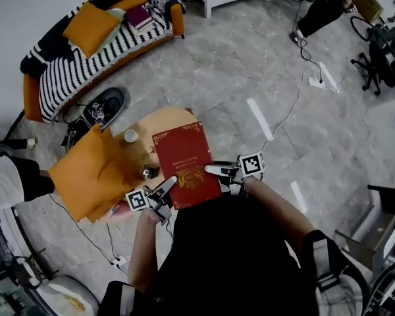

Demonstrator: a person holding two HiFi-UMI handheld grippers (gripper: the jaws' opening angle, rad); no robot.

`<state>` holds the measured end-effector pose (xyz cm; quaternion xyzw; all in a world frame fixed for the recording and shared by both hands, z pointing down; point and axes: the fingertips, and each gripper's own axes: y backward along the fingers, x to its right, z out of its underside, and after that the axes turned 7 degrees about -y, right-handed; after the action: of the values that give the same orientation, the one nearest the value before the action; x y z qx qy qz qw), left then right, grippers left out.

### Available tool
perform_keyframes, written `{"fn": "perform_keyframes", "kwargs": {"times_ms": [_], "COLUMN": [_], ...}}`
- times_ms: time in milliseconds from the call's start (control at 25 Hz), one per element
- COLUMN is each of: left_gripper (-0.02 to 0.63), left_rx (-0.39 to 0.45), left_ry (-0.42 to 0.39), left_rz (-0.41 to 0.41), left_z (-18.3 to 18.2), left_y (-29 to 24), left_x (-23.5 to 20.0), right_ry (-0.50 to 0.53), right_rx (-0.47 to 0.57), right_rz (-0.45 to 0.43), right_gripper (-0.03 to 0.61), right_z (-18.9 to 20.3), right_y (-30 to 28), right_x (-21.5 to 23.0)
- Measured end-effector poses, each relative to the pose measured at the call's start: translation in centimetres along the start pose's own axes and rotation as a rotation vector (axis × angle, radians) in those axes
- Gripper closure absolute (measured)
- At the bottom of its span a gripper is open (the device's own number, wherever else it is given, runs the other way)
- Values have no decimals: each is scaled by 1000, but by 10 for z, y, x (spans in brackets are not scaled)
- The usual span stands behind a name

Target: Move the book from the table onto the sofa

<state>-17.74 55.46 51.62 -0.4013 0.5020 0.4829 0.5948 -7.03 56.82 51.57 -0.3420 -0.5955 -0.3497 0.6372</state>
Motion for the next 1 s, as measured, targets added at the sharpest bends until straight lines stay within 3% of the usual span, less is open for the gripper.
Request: {"fn": "perform_keyframes", "kwargs": {"times_ms": [120, 360, 640, 1000], "left_gripper": [361, 360, 362, 362], "left_rx": [16, 2, 21, -108], "left_ry": [-20, -35, -1, -10], "left_rz": [-3, -12, -20, -15], "left_z": [8, 48, 101, 134], "left_y": [-27, -105, -195, -274], "left_x": [10, 23, 22, 35], "right_ry": [-13, -21, -5, -11], "right_rx": [-3, 67, 82, 165], "right_rz": [20, -36, -25, -63], "right_gripper": [328, 328, 328, 327], "right_z": [-11, -36, -69, -94], "right_y": [28, 113, 214, 295], "right_x": [2, -3, 7, -1]}}
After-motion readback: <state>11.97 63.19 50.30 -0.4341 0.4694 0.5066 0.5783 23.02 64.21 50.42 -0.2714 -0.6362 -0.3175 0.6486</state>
